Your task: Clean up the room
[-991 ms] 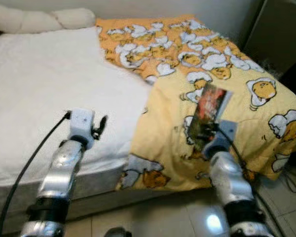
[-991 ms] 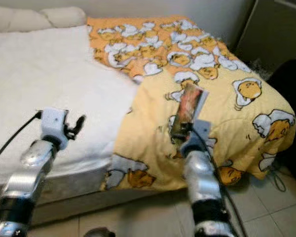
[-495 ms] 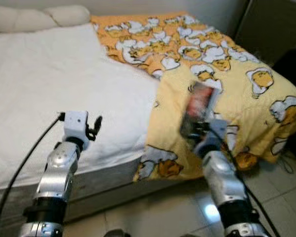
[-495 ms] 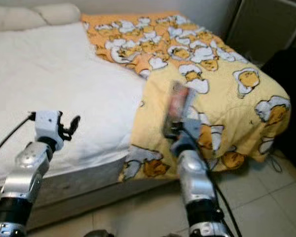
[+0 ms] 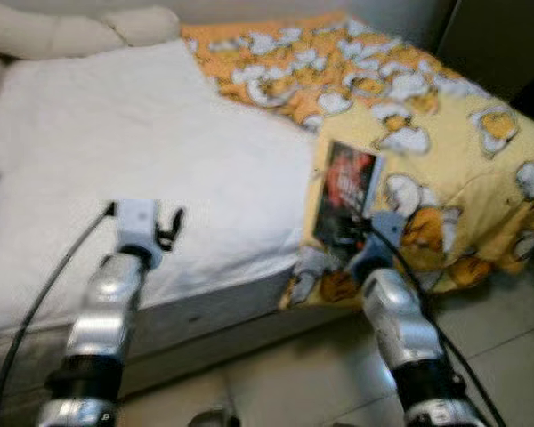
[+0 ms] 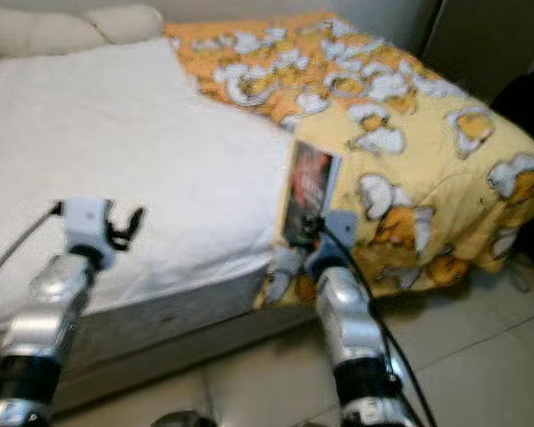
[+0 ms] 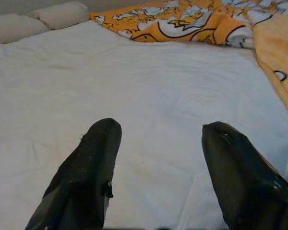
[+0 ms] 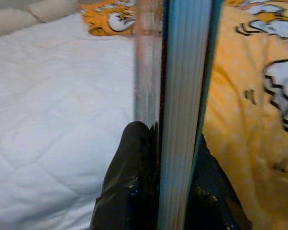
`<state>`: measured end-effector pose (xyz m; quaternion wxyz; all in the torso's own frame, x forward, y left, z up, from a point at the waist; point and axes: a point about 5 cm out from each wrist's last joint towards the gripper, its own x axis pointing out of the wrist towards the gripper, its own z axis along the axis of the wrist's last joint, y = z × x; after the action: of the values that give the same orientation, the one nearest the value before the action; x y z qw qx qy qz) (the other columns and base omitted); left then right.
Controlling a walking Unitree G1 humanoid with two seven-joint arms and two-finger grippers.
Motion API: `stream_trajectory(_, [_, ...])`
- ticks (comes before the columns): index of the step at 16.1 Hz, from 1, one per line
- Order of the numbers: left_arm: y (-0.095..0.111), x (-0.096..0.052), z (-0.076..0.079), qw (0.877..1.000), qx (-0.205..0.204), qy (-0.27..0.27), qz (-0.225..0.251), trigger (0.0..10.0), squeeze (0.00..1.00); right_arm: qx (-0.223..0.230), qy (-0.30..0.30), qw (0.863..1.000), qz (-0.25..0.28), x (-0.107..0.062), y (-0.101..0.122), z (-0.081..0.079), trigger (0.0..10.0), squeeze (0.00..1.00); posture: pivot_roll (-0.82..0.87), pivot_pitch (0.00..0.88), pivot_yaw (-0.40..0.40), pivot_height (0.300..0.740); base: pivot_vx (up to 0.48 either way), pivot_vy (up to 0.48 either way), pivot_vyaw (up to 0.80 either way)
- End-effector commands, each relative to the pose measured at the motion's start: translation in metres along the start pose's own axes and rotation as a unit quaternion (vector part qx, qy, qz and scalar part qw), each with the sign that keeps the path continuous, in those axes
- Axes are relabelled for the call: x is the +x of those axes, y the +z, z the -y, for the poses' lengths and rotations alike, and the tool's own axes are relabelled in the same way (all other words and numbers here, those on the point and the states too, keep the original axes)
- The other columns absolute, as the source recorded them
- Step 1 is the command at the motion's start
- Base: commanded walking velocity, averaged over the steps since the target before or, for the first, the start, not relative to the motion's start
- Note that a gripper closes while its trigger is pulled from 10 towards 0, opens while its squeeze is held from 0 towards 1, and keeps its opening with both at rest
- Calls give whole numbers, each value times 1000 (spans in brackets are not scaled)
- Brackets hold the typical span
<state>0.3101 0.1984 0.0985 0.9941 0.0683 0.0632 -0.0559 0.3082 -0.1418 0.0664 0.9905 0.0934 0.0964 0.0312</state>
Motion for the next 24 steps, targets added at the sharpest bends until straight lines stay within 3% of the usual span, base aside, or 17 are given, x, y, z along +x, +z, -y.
stream_trajectory(1, [1, -1, -4, 1000, 7, 3, 1, 10000, 0, 0, 0, 1000, 30, 3, 14, -1, 10000, 0, 68, 0, 3, 740, 0, 345, 0])
stream_trajectory(16, [2, 0, -4, 1000, 11, 2, 2, 10000, 0, 1, 1, 1000, 29, 3, 13, -2, 10000, 0, 71, 0, 1, 740, 0, 343, 0])
stream_trajectory(21, [6, 0, -5, 1000, 16, 9, 18, 10000, 0, -1, 4, 1000, 31, 3, 14, -3, 10000, 0, 71, 0, 1, 740, 0, 0, 0])
stream_trajectory(22, [8, 0, -5, 999, 16, 8, 27, 10000, 0, -34, 15, 999, 24, 3, 12, -5, 10000, 0, 71, 0, 1, 740, 0, 0, 0])
stream_trajectory(24, [10, 0, -7, 999, 19, 8, 31, 10000, 0, -34, 18, 999, 21, 4, 11, -7, 10000, 0, 72, 0, 1, 740, 0, 0, 622])
